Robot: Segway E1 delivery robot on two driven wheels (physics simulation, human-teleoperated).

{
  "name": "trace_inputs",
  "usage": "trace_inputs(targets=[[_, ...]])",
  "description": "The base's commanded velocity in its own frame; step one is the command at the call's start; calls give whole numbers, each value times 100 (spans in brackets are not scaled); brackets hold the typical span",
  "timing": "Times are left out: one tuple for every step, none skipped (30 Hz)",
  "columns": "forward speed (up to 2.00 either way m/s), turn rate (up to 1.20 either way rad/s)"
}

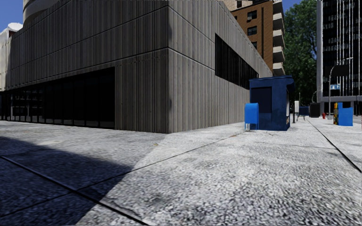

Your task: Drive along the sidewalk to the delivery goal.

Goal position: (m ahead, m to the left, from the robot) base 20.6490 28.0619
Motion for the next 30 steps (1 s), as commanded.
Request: trace_inputs(targets=[[200, 67], [200, 66], [200, 66], [200, 66], [200, 66], [200, 66], [200, 65], [200, 64], [200, 64], [200, 64], [200, 64], [200, 64], [200, 64], [200, 64], [200, 64], [200, 64], [200, 64], [200, 64], [200, 64], [200, 63], [200, 63], [200, 62], [200, 62], [200, 62], [200, 62], [200, 62], [200, 62], [200, 62], [200, 62], [200, 60]])
